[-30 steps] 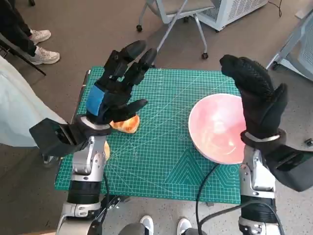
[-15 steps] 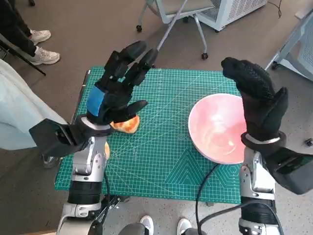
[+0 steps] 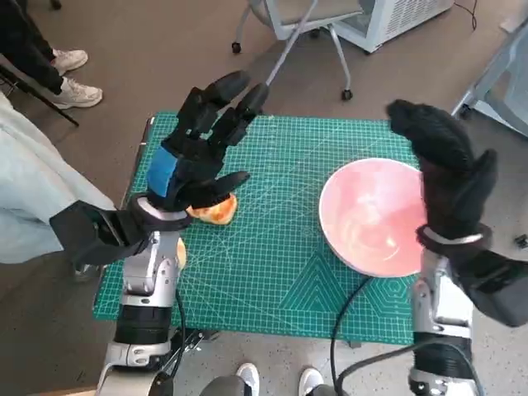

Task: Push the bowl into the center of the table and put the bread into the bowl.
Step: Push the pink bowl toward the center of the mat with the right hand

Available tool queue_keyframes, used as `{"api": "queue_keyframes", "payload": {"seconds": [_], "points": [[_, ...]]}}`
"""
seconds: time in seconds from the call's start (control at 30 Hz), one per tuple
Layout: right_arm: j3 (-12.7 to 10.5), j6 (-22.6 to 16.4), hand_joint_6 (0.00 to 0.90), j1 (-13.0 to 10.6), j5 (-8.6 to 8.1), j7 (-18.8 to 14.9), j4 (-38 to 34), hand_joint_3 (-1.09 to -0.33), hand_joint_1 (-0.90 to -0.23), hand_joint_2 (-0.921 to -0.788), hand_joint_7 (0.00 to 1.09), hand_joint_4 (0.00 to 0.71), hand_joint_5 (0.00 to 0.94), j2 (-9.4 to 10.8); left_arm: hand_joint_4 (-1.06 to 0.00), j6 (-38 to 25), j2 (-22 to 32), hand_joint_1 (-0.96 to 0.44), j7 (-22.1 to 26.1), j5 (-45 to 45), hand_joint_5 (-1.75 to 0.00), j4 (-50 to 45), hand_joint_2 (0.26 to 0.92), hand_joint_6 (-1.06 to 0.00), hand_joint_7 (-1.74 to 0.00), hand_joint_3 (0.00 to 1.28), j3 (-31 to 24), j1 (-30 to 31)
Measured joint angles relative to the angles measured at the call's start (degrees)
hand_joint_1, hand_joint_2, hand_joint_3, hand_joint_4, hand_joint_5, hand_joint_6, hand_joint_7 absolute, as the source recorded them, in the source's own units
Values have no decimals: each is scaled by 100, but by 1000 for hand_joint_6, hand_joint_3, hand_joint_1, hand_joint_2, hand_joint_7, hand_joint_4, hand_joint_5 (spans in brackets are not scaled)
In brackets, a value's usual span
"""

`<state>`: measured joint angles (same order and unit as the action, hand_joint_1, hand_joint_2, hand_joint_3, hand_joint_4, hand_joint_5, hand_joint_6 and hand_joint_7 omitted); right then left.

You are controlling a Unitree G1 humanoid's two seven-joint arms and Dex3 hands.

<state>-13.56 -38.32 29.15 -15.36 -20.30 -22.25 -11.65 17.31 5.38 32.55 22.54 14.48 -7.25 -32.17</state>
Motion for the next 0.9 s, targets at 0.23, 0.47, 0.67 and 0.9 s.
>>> {"api": "queue_keyframes", "payload": {"seconds": [0.23, 0.47, 0.67, 0.9], "points": [[-553, -552, 149, 19, 212, 591, -1067, -715, -632, -921, 388, 205, 0, -348, -201, 77, -14, -487, 1, 0, -7, 100, 921, 1, -608, 237, -31, 85], [-904, -845, 137, 165, 254, 1065, -2335, -787, -572, -921, 373, 181, 0, -593, -204, 146, -38, -490, 4, 0, -8, 267, 921, 1, -607, 239, -39, 95], [-1001, -955, 136, 325, 449, 1511, -3467, -825, -531, -921, 364, 175, 0, -829, -207, 187, -45, -503, -10, -1, -9, 292, 921, 1, -611, 245, -61, 98], [-1123, -732, 167, 503, 355, 1565, -4298, -821, -520, -921, 340, 162, 0, -825, -211, 212, -51, -505, -36, -3, -11, 292, 921, 1, -611, 246, -70, 103]]}}
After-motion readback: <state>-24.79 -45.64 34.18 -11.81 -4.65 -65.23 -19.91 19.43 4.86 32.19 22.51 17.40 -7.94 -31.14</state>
